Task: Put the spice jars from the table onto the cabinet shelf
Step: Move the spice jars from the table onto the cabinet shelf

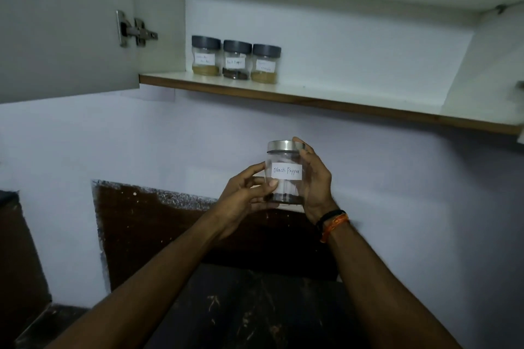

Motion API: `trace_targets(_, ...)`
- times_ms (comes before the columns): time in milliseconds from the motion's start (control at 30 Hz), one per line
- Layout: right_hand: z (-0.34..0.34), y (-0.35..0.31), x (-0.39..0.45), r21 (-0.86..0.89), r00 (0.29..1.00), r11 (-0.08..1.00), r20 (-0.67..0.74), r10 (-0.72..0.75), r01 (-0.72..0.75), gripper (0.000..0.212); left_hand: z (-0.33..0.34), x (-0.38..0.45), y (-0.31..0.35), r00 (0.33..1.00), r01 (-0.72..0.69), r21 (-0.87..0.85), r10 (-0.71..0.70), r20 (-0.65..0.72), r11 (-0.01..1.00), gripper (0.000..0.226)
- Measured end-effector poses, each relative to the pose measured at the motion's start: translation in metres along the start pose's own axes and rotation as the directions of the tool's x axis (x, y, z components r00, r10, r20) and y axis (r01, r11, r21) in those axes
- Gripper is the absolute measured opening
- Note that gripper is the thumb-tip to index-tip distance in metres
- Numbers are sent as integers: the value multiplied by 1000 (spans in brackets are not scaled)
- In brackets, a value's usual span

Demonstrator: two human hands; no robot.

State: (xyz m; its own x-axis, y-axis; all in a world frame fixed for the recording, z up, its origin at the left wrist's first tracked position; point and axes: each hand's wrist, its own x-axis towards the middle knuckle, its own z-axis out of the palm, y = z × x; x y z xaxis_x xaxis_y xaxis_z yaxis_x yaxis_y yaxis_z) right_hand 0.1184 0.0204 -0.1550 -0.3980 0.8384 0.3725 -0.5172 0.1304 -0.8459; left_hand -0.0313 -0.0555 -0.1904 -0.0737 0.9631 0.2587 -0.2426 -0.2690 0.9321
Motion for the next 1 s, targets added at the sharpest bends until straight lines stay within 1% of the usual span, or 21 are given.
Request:
trace_targets(133,14,-32,19,-156,997,985,19,-75,77,36,7,19,31,999,-47,25,46,16,999,57)
trace_targets(267,28,-64,36,-230,991,964,32,-130,134,55,12,37,66,992,-119,82,115,56,990,58)
trace_targets(333,33,-76,44,-232,986,959,53,-157,165,54,14,44,82,988,-142,132,133,78,981,56)
trace_targets(467,36,-94,59,-209,983,960,35,-183,186,51,19,57,114,980,-181,268,150,133,946,53)
trace_targets(533,37,-101,65,-177,980,964,35,-195,198,51,21,64,129,978,-186,306,145,152,934,52)
trace_targets(667,37,-108,77,-163,975,961,28,-221,222,49,29,82,156,976,-215,332,194,95,919,70)
trace_targets(733,38,-110,82,-167,972,958,11,-235,234,50,33,92,170,970,-241,357,219,102,902,71)
trace_targets(800,39,-113,86,-156,970,958,-14,-244,239,54,38,99,184,963,-268,416,229,141,869,64)
trace_targets(867,40,-117,90,-155,968,958,-32,-247,239,61,43,106,195,953,-300,473,235,193,829,50)
trace_targets(933,42,-124,94,-177,972,958,-28,-234,226,69,48,114,201,938,-340,512,243,248,789,34)
trace_targets(1000,43,-132,97,-200,972,952,0,-237,232,69,51,121,208,928,-364,525,253,272,769,28)
